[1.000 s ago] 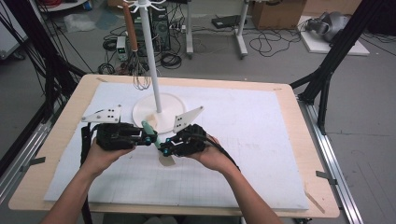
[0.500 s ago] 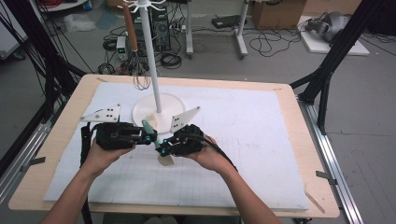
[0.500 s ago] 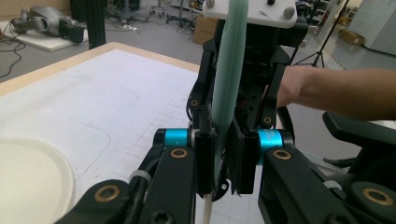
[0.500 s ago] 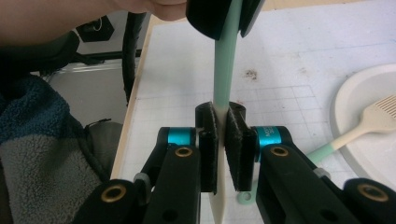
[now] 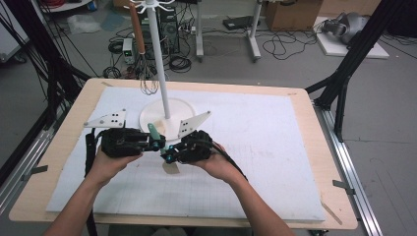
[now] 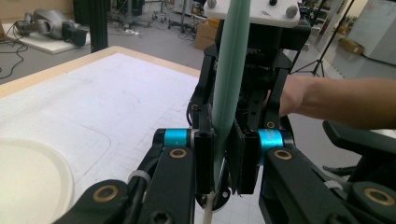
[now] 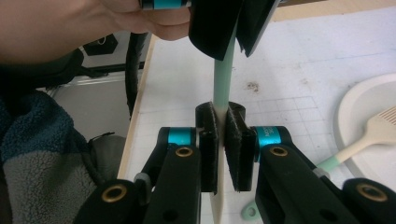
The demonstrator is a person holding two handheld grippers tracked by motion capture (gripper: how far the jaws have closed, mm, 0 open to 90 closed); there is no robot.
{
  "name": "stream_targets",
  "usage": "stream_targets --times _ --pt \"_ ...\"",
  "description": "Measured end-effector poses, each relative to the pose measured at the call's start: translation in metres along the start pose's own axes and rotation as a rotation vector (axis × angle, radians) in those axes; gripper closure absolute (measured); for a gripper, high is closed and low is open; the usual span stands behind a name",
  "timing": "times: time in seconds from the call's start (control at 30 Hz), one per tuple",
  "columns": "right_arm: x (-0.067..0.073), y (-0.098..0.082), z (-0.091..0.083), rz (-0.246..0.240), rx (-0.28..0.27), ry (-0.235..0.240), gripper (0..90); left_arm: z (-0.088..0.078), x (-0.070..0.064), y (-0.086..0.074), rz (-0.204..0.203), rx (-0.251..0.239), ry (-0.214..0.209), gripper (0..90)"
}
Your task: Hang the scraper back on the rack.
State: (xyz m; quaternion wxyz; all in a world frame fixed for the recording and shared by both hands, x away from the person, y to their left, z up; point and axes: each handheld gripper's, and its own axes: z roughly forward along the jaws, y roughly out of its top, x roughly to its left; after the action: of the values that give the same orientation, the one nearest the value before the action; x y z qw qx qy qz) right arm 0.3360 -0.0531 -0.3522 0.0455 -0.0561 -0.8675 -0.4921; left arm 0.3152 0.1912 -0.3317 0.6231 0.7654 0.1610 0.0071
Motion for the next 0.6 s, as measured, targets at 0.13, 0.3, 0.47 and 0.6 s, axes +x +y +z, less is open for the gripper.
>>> stream_targets --times 0.13,0.3,0.47,0.6 --pt "-0.001 -0.001 -0.003 0.014 -0.012 -0.004 69.5 -0.002 0.001 0.0 -0.006 0.006 0.007 82.1" --pt "0.0 -0.006 -0.014 0.022 -0.021 -0.055 58.8 -0.006 0.004 0.001 -0.005 0.01 0.03 82.2" --pt "-0.001 -0.016 -0.027 0.061 -0.033 -0.097 49.9 -0.008 0.008 0.002 -0.015 0.013 0.048 82.2" --pt "0.0 -0.022 -0.04 0.073 -0.045 -0.141 43.8 -0.008 0.011 0.005 -0.019 0.019 0.064 82.2"
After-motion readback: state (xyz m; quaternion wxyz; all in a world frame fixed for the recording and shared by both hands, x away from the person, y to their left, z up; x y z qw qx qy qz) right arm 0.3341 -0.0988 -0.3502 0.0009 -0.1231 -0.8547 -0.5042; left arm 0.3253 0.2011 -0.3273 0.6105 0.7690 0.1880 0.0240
